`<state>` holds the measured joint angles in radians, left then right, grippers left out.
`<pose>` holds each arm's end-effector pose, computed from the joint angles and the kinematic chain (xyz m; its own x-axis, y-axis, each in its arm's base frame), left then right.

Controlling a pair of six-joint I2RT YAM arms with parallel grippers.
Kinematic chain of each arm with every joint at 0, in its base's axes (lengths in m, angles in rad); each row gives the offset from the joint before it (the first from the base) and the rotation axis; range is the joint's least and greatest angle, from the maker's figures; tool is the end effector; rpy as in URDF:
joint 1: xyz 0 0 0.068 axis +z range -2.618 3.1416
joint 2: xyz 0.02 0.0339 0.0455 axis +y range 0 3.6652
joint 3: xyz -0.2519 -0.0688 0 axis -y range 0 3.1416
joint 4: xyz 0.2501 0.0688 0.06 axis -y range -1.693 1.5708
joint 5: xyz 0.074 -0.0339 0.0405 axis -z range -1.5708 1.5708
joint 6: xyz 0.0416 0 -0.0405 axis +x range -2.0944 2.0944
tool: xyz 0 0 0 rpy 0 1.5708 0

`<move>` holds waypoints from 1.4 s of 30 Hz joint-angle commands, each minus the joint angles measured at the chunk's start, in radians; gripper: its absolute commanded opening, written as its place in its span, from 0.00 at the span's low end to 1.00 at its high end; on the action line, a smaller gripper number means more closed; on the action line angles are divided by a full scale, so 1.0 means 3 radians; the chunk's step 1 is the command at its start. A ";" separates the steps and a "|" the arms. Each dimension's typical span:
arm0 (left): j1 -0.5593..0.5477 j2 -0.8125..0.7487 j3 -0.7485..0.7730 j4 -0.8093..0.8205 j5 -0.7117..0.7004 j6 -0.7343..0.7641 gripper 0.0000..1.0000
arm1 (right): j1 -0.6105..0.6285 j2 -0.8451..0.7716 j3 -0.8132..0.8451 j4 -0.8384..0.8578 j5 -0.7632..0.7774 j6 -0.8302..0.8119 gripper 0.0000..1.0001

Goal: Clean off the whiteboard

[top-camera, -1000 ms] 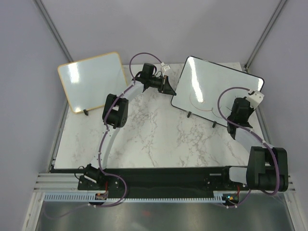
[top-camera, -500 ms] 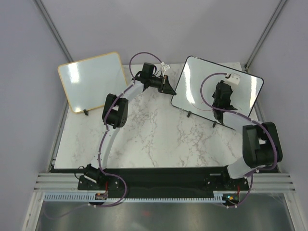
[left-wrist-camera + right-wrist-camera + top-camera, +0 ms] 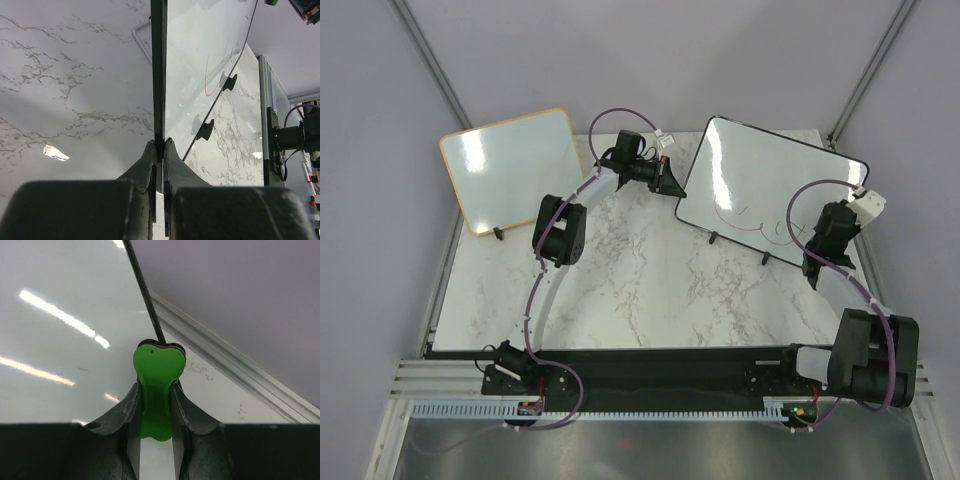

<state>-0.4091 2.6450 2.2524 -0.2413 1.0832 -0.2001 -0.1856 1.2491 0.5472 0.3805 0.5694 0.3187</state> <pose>0.5091 -0.2608 0.1379 -0.6994 0.2017 -0.6856 0.7147 0.1906 -0.6730 0.2647 -0.0725 0.2024 -0.0886 0.2851 -0.9544 0.7223 0.6782 0.1356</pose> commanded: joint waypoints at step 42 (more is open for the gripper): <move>0.0055 -0.0165 0.0090 0.0047 -0.0236 0.0192 0.02 | 0.0592 0.0483 0.0124 -0.0077 -0.0277 0.0340 0.00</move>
<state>-0.4091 2.6389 2.2524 -0.2497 1.0870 -0.1997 -0.0971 1.3151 0.5465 0.3061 0.5354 0.4435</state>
